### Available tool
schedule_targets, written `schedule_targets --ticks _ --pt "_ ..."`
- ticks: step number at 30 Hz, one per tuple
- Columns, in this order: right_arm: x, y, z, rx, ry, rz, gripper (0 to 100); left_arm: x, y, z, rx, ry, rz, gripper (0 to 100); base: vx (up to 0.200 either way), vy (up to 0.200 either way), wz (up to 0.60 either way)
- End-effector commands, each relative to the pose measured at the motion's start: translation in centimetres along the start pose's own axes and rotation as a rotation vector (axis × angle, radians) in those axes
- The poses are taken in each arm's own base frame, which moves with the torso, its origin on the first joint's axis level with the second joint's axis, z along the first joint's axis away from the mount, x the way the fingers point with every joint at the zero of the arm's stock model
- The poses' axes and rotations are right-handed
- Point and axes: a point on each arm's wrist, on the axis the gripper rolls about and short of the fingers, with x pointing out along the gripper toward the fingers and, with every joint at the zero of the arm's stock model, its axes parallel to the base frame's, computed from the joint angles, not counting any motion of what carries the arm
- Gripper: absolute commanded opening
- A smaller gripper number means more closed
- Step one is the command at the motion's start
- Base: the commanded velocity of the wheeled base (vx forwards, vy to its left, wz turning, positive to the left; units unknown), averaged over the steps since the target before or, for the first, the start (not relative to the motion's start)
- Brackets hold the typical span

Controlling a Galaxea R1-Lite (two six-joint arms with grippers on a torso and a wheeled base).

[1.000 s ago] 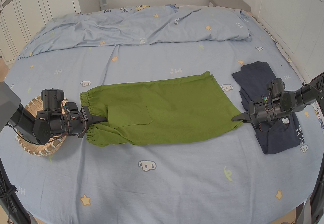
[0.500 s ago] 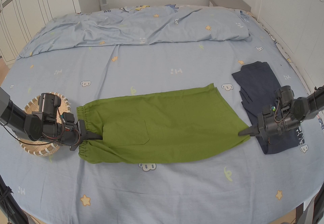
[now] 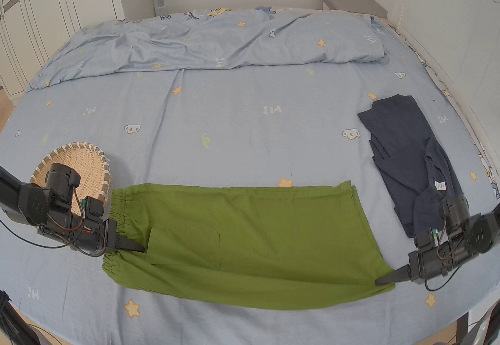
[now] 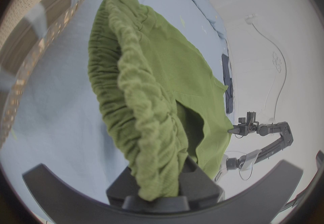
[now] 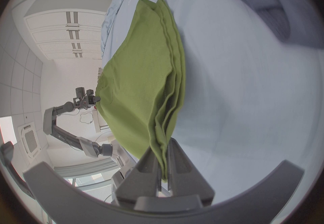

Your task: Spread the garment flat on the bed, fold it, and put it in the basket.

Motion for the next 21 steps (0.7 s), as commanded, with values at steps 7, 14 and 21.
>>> schedule_targets --ticks 7,14,21 --pt "0.4 0.0 -4.8 -0.042 0.022 0.001 0 -0.3 0.3 -2.6 0.036 0.064 0.009 0 0.0 0.0 0.0" --pt "0.2 0.1 -4.7 -0.047 0.004 0.0 100 -0.8 -0.3 -2.5 0.057 0.049 0.021 0 0.0 0.0 0.0" --pt "-2.6 2.3 -2.7 -0.156 -0.174 -0.033 100 -4.8 -4.7 -2.0 0.122 0.024 0.075 0 0.0 0.0 0.0"
